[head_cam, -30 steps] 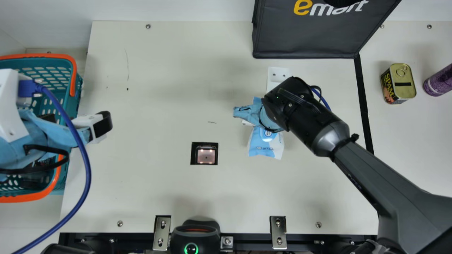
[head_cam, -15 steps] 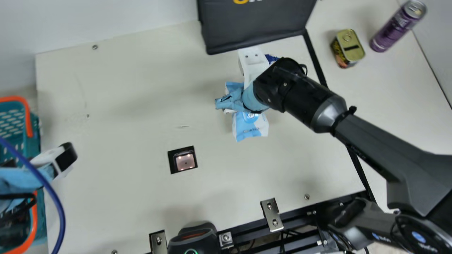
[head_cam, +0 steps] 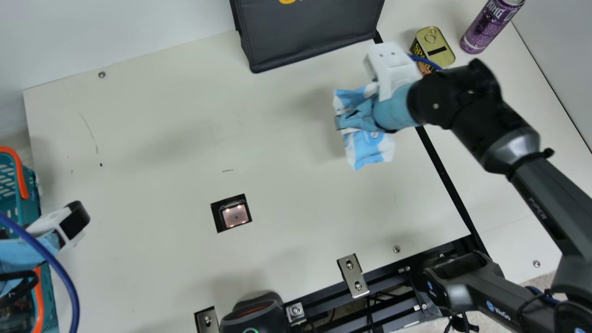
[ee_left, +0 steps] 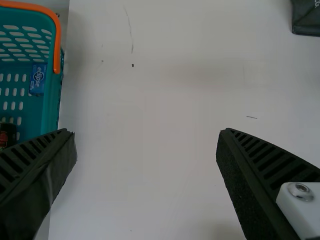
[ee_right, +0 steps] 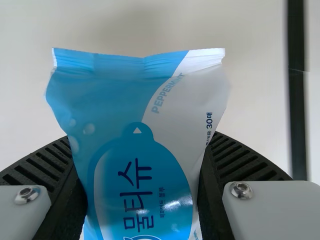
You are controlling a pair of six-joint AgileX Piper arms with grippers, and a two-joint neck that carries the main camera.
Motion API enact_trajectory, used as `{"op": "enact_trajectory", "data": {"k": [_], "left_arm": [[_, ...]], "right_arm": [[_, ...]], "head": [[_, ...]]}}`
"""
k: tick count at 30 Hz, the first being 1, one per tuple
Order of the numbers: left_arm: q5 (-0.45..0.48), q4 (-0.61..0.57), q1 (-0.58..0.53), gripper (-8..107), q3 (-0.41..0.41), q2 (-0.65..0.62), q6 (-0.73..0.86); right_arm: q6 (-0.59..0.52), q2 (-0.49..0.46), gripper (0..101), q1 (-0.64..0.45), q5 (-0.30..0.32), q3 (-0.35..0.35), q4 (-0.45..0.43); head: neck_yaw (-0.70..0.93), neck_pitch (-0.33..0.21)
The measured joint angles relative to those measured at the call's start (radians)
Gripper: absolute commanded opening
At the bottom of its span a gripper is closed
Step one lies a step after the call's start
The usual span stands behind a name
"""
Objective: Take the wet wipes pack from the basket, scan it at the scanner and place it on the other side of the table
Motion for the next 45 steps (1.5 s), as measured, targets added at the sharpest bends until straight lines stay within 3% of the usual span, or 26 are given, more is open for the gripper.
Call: {"op": "enact_trajectory", "data": {"k": [10, 22, 36, 45], "left_arm": [[0.000, 0.000, 0.000, 90, 0.000, 0.000, 0.000], [0.000, 0.000, 0.000, 90, 0.000, 0.000, 0.000], [0.000, 0.000, 0.000, 90, 0.000, 0.000, 0.000], [0.000, 0.000, 0.000, 90, 0.000, 0.000, 0.000]], "right_arm": [[-0.323, 0.015, 0, -0.358, 0.030, -0.013, 0.075], [-0.642, 0.152, 0, -0.693, 0.010, -0.119, 0.091], [-0.811, 0.345, 0, -0.797, -0.062, -0.271, 0.057], [-0.871, 0.477, 0, -0.810, -0.057, -0.397, 0.040]], "head": [[0.000, 0.000], [0.000, 0.000], [0.000, 0.000], [0.000, 0.000]]}}
